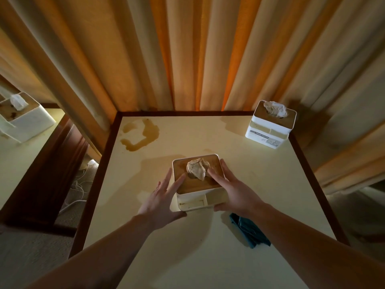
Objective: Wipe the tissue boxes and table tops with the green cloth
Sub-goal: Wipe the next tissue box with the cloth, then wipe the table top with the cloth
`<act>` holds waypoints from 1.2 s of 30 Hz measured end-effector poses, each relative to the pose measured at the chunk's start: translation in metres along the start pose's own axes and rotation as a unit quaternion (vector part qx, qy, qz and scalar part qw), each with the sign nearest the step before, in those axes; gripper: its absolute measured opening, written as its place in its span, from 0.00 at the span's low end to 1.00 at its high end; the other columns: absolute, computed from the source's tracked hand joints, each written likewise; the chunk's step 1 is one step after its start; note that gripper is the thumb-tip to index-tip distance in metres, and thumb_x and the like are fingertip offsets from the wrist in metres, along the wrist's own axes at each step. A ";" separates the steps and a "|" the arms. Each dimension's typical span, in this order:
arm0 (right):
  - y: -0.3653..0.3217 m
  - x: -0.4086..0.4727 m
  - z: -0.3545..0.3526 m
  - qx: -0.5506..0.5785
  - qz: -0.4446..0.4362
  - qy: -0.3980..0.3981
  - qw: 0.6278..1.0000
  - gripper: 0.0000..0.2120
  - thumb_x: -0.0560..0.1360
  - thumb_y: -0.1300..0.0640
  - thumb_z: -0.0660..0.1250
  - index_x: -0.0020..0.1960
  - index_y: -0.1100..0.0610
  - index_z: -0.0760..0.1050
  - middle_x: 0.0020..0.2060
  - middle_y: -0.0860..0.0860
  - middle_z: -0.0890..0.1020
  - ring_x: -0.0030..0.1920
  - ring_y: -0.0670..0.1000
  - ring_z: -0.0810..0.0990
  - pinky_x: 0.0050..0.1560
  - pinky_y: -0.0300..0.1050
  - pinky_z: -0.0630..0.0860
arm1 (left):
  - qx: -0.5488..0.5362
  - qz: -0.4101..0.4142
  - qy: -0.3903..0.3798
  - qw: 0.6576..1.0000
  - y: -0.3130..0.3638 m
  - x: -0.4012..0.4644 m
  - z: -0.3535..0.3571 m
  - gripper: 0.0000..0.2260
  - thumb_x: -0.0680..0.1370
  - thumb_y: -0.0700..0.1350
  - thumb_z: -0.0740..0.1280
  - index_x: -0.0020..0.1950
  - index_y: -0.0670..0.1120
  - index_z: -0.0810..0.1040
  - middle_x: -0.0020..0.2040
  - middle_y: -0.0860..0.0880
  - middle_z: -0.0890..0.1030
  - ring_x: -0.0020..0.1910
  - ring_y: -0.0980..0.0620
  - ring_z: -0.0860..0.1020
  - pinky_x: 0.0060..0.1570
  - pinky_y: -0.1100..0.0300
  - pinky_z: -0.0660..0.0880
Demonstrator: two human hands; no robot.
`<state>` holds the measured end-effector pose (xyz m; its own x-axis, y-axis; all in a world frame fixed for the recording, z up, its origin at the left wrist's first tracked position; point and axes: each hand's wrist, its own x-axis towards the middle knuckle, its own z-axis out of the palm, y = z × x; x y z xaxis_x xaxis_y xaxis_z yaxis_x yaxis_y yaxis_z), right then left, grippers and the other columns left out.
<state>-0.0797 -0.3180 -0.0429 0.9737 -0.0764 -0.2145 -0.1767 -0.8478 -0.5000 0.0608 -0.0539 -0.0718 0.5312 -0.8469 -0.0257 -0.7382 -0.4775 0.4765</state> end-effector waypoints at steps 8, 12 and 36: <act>-0.011 0.002 -0.004 0.067 0.004 0.041 0.997 0.57 0.66 0.31 0.77 0.78 0.27 0.38 0.84 0.49 0.40 0.81 0.53 0.62 0.76 0.45 0.62 | -0.078 0.009 0.068 0.995 0.009 -0.003 -0.006 0.48 0.76 0.55 0.75 0.85 0.56 0.45 0.82 0.47 0.61 0.74 0.44 0.71 0.65 0.59 0.68; -0.026 0.007 -0.019 0.118 0.008 0.075 0.990 0.58 0.64 0.28 0.78 0.79 0.28 0.41 0.84 0.51 0.53 0.82 0.50 0.55 0.79 0.49 0.59 | -0.103 -0.024 0.045 0.993 0.013 0.002 -0.031 0.44 0.80 0.57 0.70 0.83 0.62 0.40 0.78 0.45 0.69 0.70 0.43 0.75 0.65 0.51 0.76; -0.159 0.075 0.015 0.191 -0.051 0.031 0.980 0.29 0.82 0.43 0.66 0.81 0.41 0.62 0.57 0.42 0.79 0.40 0.32 0.75 0.44 0.24 0.69 | -0.202 -0.352 0.048 0.913 -0.015 -0.106 -0.105 0.35 0.82 0.66 0.59 0.82 0.64 0.42 0.70 0.46 0.78 0.58 0.51 0.81 0.61 0.47 0.79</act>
<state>0.0198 -0.1811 0.0083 0.9938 -0.0437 -0.1018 -0.1077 -0.5953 -0.7963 0.0592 0.0676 0.0163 0.8624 -0.3307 -0.3833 0.0035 -0.7533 0.6577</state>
